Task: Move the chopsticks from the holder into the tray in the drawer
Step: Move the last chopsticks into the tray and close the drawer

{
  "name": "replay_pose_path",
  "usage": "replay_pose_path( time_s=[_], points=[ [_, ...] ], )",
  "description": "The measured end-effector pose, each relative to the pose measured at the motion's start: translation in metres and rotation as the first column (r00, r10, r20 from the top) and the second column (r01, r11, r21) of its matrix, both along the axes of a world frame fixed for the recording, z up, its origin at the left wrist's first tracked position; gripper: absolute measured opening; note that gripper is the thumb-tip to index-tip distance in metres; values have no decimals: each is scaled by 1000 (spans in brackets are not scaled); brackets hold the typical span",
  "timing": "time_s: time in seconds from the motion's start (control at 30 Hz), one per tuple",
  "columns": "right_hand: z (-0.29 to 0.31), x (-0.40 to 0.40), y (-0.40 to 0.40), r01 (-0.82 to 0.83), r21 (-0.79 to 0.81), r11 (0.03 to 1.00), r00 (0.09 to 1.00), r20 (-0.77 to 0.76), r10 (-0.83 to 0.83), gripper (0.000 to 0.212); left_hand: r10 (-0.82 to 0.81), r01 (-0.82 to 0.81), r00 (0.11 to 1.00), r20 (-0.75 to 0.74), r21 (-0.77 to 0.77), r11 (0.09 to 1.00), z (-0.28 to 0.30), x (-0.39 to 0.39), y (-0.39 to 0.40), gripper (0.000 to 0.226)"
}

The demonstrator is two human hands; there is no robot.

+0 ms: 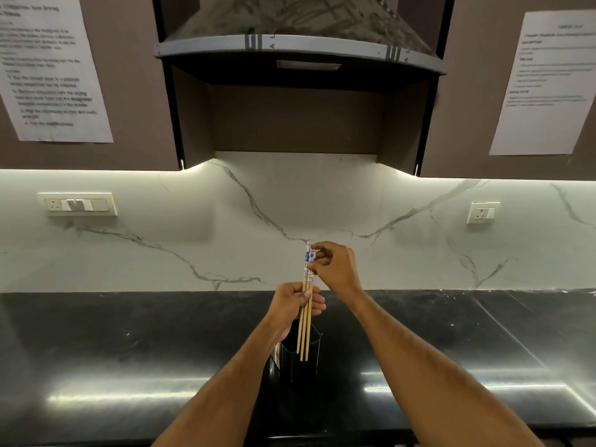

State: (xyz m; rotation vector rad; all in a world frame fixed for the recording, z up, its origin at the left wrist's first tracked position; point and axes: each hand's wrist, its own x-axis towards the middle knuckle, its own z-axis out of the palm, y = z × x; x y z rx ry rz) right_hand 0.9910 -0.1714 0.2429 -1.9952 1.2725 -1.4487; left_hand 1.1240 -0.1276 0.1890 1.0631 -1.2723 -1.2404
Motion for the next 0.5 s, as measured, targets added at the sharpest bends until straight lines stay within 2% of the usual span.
replay_pose_path(
  time_s=[0.5],
  points=[
    [5,3,2,-8,36,999,995,96,4,55,-82,81,996,44,24,996,-1,7,9,26]
  ],
)
